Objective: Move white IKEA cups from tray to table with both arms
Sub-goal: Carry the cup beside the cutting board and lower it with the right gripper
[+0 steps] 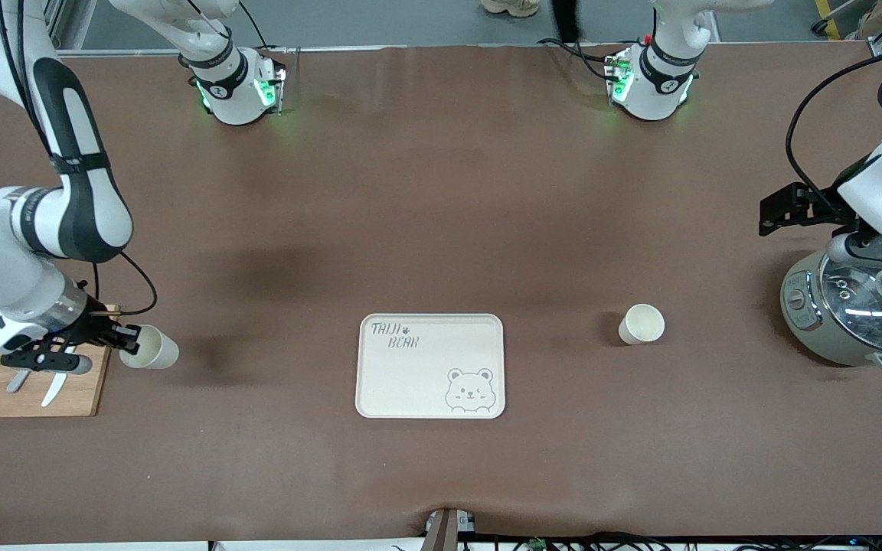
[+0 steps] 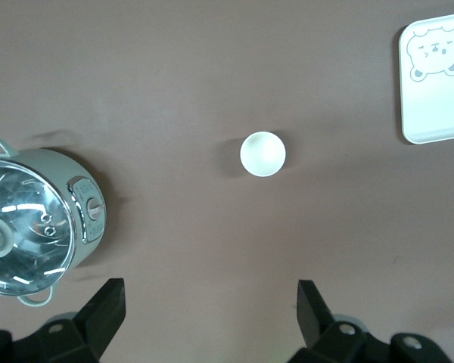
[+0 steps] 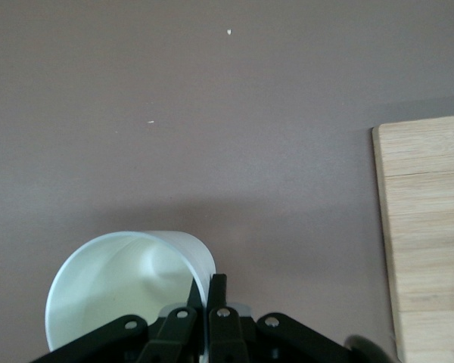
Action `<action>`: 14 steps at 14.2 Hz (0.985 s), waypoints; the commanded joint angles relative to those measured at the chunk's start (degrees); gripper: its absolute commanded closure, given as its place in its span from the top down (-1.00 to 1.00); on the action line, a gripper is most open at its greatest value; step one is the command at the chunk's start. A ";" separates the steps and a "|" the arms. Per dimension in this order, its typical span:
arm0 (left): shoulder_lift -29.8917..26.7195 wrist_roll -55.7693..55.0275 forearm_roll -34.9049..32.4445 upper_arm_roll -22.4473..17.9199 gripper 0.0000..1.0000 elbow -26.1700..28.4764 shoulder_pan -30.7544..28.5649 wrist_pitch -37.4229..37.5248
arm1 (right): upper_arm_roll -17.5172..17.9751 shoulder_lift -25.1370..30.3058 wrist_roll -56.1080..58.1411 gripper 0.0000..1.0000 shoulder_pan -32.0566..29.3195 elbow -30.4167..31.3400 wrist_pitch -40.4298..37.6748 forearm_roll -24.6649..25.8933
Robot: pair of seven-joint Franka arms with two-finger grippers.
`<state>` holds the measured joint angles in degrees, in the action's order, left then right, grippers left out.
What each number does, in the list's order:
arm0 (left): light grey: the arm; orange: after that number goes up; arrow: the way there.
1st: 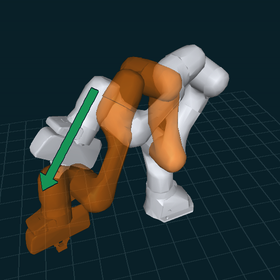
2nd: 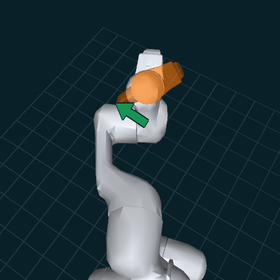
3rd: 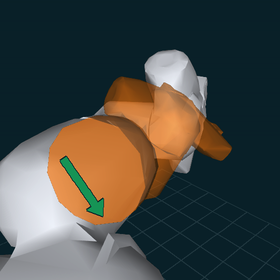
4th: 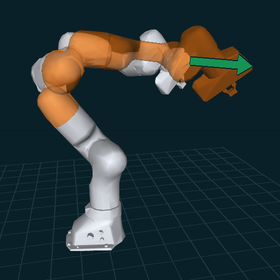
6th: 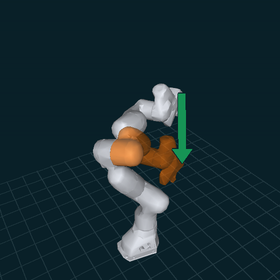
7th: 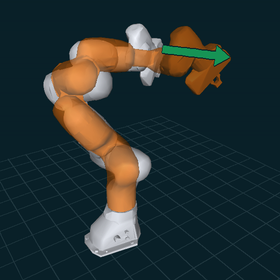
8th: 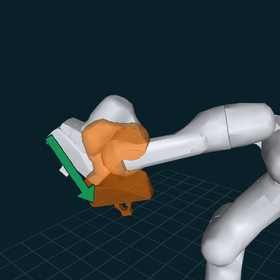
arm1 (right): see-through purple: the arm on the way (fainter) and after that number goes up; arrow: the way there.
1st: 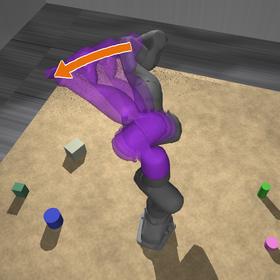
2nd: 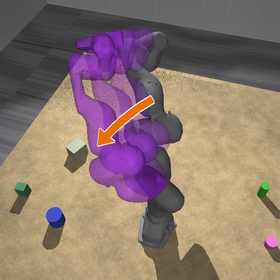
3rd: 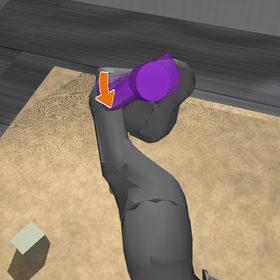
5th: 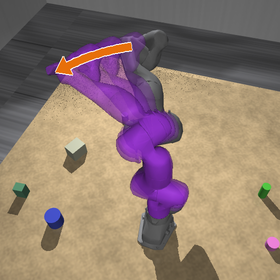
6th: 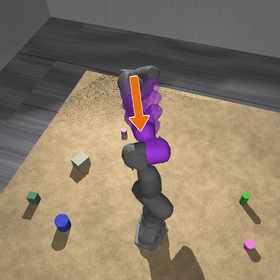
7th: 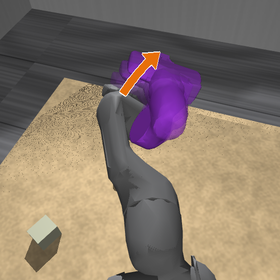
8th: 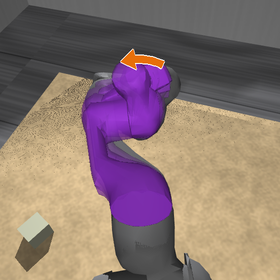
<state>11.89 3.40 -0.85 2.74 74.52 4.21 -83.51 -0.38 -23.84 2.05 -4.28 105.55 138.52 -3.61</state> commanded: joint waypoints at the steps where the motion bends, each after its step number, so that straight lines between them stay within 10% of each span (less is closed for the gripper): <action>1: -0.38 0.90 -0.29 0.60 1.00 0.28 -0.16 -0.60 | 0.03 -2.43 -0.20 -1.00 0.76 0.19 3.24 -2.27; 14: 0.76 1.08 -0.73 0.60 1.00 0.36 0.01 -3.86 | 0.12 -9.11 -0.20 -1.00 2.34 0.10 12.56 -4.30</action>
<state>12.86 3.41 -0.85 2.92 74.54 4.34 -86.64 -0.26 -32.32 1.92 -2.35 105.74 149.65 -6.51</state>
